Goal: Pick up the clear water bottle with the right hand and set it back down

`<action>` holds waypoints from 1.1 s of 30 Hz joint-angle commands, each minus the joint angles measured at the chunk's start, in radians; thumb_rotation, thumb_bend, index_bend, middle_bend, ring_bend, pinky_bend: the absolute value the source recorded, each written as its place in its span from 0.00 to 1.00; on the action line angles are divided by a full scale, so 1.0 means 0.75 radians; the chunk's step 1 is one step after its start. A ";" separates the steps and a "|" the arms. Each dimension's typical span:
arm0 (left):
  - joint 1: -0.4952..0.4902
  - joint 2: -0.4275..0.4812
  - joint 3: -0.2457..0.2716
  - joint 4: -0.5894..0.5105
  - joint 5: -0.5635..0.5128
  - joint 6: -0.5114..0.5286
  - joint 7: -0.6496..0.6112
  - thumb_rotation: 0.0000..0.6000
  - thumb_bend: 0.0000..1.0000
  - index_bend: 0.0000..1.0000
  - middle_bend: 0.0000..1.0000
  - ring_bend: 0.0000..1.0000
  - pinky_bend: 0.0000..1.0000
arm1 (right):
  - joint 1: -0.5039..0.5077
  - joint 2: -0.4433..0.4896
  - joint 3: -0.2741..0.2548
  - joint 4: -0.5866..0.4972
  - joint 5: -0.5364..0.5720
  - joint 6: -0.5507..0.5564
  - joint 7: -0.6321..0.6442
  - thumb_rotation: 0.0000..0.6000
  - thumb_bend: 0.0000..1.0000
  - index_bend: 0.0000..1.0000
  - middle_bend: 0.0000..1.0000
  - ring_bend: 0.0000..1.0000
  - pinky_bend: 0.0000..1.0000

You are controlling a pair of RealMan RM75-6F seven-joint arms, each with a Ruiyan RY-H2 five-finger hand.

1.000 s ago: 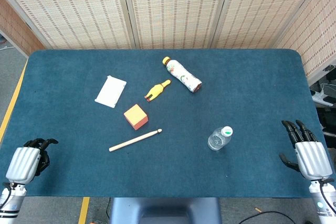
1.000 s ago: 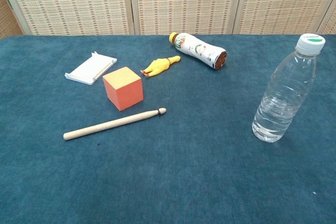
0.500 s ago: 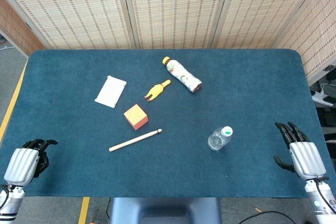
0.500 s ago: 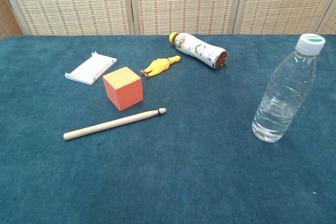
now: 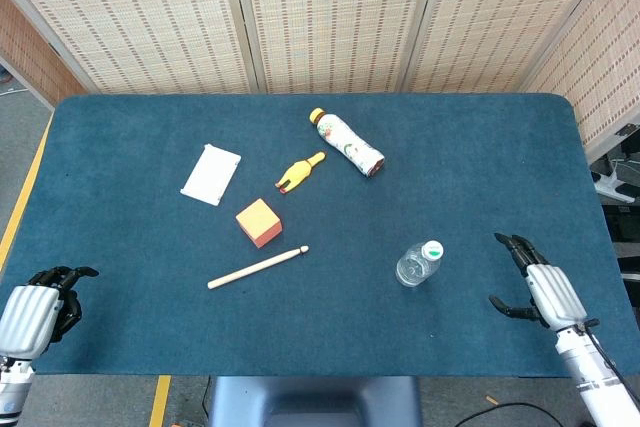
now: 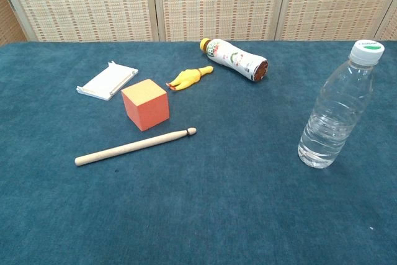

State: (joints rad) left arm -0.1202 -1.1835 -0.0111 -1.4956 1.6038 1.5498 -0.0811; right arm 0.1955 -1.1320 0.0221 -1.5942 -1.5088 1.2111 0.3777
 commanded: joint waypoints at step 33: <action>-0.008 0.009 0.015 0.004 0.012 -0.039 0.001 1.00 0.46 0.36 0.43 0.34 0.42 | 0.378 -0.349 -0.049 0.483 -0.209 -0.189 1.015 1.00 0.07 0.02 0.09 0.01 0.10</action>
State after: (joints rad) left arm -0.1263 -1.1770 -0.0003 -1.4932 1.6128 1.5209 -0.0796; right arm 0.4688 -1.3693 -0.0159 -1.2578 -1.6645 1.0576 1.1210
